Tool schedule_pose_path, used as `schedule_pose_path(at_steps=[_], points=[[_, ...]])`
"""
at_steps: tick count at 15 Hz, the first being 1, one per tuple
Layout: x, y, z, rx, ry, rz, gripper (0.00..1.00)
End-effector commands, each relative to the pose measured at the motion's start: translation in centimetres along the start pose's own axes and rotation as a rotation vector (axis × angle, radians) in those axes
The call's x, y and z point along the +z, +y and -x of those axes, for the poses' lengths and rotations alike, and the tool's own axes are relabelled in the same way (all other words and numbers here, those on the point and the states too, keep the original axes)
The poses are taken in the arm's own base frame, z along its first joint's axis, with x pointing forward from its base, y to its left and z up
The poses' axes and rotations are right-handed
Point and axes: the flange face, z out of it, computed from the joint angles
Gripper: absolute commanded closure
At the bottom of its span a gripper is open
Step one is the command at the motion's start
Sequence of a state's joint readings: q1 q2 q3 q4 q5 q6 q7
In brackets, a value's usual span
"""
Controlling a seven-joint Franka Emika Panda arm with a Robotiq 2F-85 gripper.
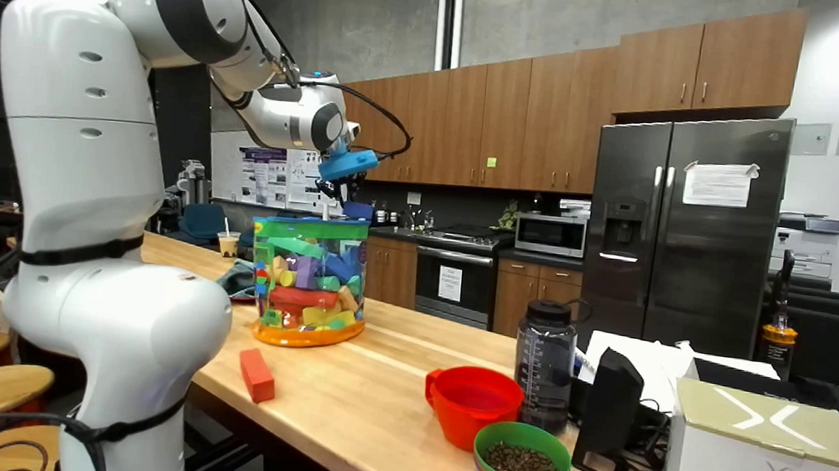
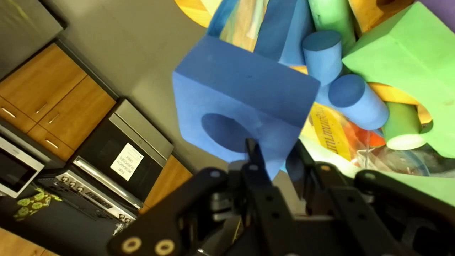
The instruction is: Remove the blue block with a hole at the center from the clear bag and put it on the table
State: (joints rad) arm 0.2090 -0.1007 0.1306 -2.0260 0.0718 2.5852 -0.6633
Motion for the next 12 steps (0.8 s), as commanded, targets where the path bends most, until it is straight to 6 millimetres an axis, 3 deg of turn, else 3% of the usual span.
schedule_pose_path(at_steps=[1, 6, 12], points=[[-2.6, 2.8, -0.4, 0.029, 0.01, 0.031, 0.94], [-5.3, 6.7, 0.3, 0.07, 0.012, 0.127, 0.94], [-7.3, 8.6, 4.7, 0.121, -0.102, 0.197, 0.94]])
